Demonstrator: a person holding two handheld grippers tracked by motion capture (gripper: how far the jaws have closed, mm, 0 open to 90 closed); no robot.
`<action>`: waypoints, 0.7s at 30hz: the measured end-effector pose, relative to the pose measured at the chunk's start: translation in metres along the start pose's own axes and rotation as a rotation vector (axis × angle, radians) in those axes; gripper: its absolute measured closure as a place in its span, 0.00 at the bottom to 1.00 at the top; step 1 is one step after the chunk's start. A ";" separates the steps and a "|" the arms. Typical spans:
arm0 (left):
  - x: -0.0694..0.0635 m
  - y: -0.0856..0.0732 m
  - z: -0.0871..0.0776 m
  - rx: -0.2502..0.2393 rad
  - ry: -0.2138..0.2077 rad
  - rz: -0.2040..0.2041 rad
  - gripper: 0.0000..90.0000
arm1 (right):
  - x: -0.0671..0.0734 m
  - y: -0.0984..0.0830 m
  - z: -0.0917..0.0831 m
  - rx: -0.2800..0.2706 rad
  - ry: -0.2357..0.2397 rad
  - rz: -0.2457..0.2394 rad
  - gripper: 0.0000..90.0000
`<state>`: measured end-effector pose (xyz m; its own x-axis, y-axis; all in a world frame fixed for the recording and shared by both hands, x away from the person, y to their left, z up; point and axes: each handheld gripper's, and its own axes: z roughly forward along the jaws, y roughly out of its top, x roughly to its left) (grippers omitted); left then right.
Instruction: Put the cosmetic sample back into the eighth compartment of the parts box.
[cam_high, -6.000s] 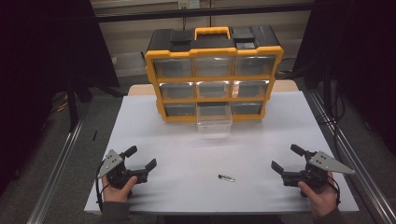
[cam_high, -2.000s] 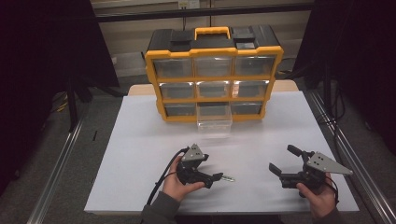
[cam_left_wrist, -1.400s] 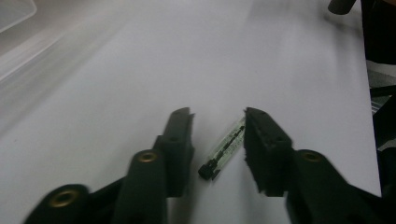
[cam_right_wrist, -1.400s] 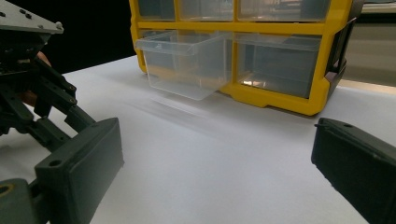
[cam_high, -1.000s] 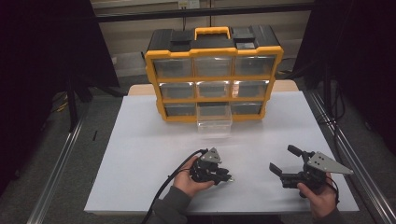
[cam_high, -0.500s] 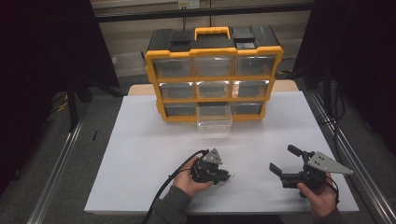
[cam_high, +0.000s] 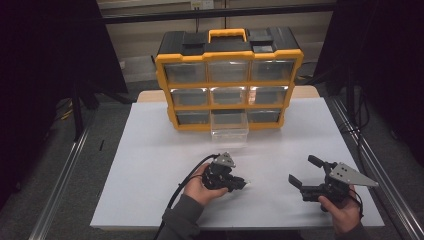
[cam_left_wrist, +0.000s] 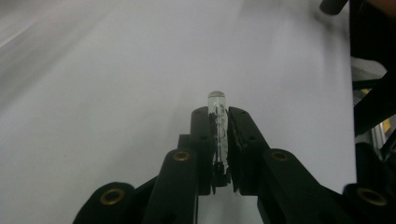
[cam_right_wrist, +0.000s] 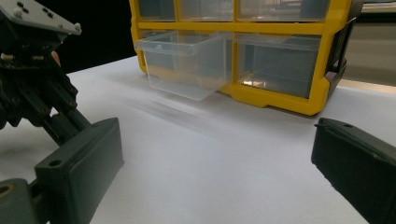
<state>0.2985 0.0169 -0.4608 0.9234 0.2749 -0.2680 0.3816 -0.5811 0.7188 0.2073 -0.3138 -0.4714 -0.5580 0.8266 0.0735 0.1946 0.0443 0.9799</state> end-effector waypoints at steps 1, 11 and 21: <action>0.001 0.001 -0.001 -0.011 -0.001 -0.010 0.90 | 0.000 0.000 0.000 0.000 0.000 0.000 0.01; 0.005 0.013 -0.015 -0.033 0.005 -0.041 0.90 | 0.000 0.000 0.000 -0.001 0.002 -0.002 0.01; 0.011 0.023 -0.026 -0.047 0.020 -0.042 0.90 | 0.001 0.000 0.000 -0.004 0.000 -0.002 0.01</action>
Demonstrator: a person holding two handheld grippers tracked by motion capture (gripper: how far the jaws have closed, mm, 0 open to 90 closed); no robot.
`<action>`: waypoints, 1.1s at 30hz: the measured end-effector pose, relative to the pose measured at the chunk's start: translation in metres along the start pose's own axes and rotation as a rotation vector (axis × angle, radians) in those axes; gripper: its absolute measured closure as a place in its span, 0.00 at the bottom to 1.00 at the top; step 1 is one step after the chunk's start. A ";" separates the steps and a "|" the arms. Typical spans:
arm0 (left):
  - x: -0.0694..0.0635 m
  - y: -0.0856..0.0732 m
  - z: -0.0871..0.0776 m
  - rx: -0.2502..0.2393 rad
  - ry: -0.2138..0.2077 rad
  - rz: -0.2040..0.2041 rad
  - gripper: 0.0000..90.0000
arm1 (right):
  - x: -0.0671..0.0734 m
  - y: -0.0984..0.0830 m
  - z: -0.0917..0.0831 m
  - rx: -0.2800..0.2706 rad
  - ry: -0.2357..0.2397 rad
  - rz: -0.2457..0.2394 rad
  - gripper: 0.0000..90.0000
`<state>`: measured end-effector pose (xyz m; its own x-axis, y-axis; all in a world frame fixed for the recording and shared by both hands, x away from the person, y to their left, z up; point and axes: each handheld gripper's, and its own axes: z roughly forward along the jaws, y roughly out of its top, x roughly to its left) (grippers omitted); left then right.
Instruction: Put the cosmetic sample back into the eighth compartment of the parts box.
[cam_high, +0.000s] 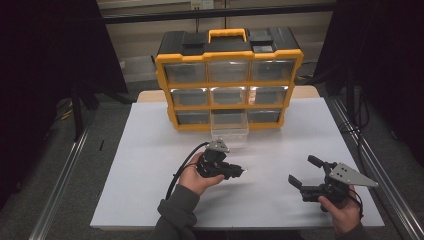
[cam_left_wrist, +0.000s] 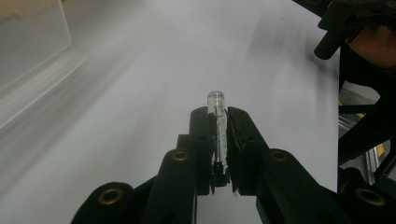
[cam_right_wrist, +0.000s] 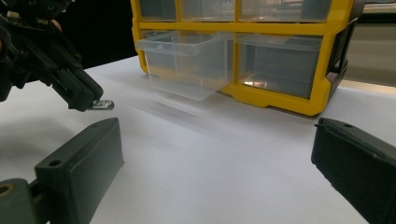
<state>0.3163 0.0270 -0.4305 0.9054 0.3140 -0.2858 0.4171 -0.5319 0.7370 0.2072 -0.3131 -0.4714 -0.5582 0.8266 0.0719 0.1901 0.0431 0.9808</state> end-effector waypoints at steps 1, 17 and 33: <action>0.000 0.001 -0.001 -0.004 -0.002 -0.001 0.90 | 0.000 0.000 0.000 0.000 0.001 0.000 0.01; 0.005 0.020 -0.015 0.003 0.035 0.019 0.90 | 0.000 0.000 0.000 0.007 0.007 -0.003 0.01; 0.008 0.035 -0.026 0.006 0.066 0.032 0.90 | 0.000 0.000 0.000 0.002 0.008 -0.006 0.01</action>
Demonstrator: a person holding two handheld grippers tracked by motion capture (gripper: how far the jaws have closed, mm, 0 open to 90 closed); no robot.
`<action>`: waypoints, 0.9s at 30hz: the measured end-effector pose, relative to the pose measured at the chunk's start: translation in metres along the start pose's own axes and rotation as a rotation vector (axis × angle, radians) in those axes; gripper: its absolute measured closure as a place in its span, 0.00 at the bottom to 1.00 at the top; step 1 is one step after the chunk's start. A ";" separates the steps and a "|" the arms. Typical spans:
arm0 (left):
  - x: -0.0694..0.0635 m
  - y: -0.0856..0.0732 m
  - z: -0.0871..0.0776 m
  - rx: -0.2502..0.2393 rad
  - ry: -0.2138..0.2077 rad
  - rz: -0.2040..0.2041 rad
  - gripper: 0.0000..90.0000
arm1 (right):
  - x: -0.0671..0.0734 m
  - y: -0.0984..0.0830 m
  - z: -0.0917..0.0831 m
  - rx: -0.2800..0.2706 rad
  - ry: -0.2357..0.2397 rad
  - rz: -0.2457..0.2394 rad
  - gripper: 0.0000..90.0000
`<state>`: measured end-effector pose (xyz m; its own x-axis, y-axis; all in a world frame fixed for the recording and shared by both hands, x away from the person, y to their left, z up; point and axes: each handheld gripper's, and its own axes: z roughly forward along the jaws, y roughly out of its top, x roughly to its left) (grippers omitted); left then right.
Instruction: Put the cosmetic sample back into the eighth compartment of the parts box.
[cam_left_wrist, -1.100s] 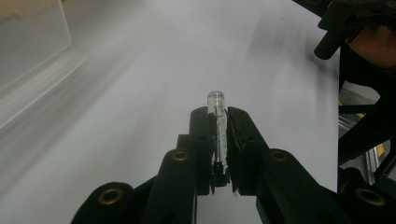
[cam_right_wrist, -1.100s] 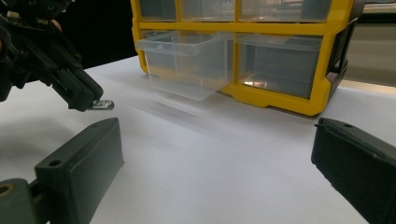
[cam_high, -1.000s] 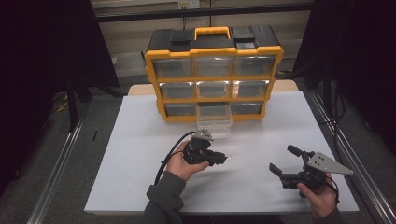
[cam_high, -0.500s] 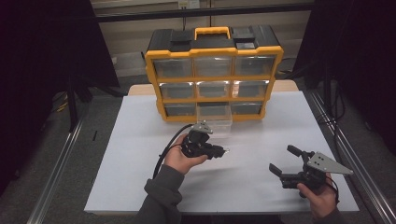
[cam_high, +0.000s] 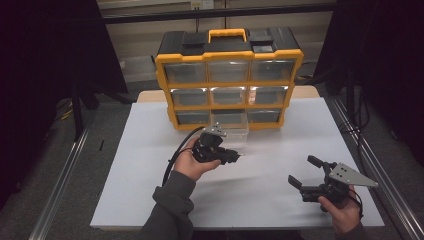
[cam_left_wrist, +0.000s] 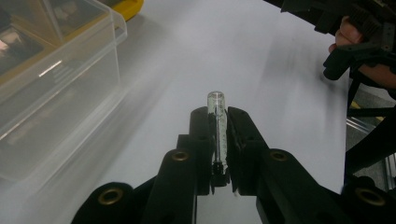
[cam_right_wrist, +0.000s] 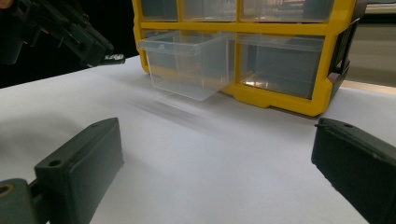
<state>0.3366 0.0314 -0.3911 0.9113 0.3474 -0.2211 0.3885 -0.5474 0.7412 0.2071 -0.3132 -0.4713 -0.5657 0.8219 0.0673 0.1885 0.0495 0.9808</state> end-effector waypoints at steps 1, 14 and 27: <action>0.000 0.001 0.000 -0.011 -0.004 -0.005 0.90 | 0.001 0.000 0.000 -0.003 -0.004 0.010 0.01; 0.005 0.009 -0.006 -0.016 0.007 -0.001 0.90 | 0.001 0.000 0.000 -0.006 -0.008 0.017 0.01; 0.010 0.021 -0.014 -0.016 0.015 0.009 0.90 | 0.000 0.000 -0.001 -0.002 0.001 0.002 0.01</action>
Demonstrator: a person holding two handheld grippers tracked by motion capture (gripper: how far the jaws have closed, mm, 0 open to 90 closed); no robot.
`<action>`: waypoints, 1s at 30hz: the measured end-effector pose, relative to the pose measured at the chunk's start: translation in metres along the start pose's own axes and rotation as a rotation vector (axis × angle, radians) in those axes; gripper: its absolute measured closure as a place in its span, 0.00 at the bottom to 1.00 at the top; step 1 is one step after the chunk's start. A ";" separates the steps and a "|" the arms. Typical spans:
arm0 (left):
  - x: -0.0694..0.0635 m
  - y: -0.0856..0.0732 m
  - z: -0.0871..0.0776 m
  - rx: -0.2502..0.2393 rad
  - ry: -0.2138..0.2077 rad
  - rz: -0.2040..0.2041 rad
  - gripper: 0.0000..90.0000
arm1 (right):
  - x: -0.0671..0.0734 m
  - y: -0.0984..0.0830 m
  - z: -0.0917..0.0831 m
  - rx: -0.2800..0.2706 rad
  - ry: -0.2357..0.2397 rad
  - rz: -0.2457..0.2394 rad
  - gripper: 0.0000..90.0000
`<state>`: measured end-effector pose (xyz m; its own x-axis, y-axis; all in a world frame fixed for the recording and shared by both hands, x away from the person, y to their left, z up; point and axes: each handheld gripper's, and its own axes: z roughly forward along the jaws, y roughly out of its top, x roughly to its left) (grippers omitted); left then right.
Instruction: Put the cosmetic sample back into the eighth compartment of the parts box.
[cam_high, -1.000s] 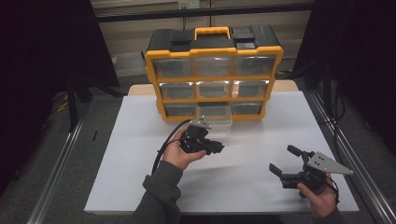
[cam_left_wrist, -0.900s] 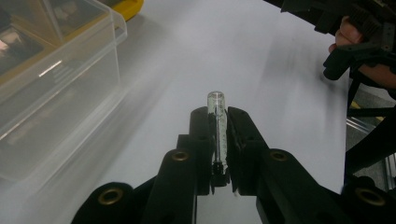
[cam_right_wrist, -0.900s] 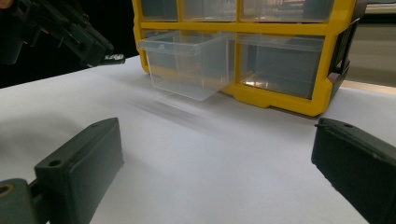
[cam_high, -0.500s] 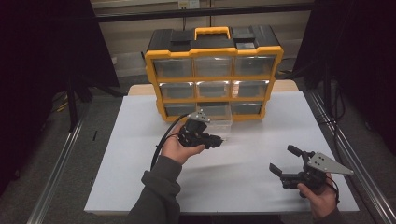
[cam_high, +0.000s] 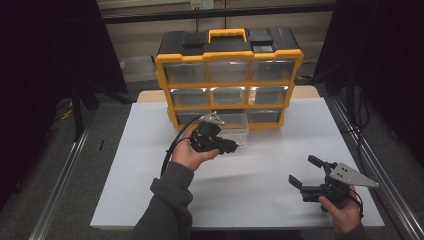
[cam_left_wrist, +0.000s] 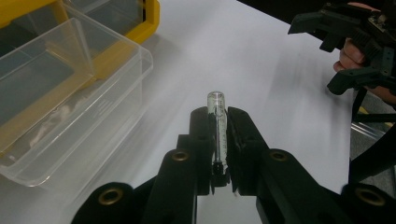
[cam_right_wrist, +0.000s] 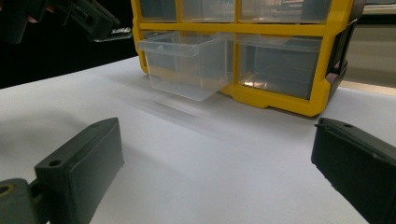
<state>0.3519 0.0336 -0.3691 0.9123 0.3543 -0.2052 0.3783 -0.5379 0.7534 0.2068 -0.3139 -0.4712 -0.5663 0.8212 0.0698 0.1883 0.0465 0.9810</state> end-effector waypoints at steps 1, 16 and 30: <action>0.000 0.001 -0.001 -0.001 0.000 -0.006 0.90 | 0.000 0.000 0.000 0.001 -0.001 0.000 0.01; 0.007 0.008 -0.006 -0.012 0.018 -0.017 0.90 | 0.000 0.000 0.000 0.000 -0.002 0.002 0.01; 0.013 0.015 -0.011 -0.018 0.033 -0.021 0.90 | 0.000 0.000 0.000 -0.005 -0.008 0.013 0.01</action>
<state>0.3680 0.0381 -0.3535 0.8984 0.3905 -0.2009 0.3944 -0.5165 0.7601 0.2065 -0.3138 -0.4709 -0.5576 0.8261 0.0812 0.1919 0.0331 0.9809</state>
